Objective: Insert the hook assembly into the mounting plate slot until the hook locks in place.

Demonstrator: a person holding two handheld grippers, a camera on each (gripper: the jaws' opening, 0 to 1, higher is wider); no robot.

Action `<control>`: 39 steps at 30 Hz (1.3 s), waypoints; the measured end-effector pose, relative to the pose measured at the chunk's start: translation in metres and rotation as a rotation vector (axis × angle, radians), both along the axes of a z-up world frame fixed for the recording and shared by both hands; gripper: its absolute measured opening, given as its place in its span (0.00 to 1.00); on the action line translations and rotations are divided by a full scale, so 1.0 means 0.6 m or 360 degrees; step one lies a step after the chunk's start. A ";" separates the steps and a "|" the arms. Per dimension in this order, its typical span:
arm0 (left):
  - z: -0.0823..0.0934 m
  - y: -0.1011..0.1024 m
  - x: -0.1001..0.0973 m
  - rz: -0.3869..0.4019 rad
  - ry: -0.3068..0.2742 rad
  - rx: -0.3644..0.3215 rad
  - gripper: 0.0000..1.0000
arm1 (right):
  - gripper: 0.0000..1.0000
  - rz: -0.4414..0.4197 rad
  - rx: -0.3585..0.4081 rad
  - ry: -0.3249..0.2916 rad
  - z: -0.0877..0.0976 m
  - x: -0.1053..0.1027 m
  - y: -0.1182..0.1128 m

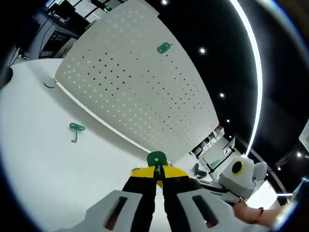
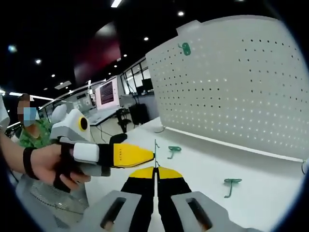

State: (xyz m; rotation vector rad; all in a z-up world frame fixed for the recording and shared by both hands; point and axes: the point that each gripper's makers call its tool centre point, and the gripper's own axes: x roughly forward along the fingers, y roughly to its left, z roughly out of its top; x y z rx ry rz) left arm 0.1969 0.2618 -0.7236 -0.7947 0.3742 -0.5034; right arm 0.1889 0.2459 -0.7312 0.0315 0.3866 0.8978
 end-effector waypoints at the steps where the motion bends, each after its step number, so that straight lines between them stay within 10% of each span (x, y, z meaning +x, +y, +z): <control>1: 0.000 0.000 0.000 0.0001 0.0000 0.0000 0.04 | 0.00 0.0000 -0.0011 -0.0012 0.000 0.001 -0.001; 39: 0.022 -0.019 0.002 -0.0126 -0.0106 0.0225 0.03 | 0.07 -0.0025 -0.0022 -0.0053 0.007 -0.002 -0.014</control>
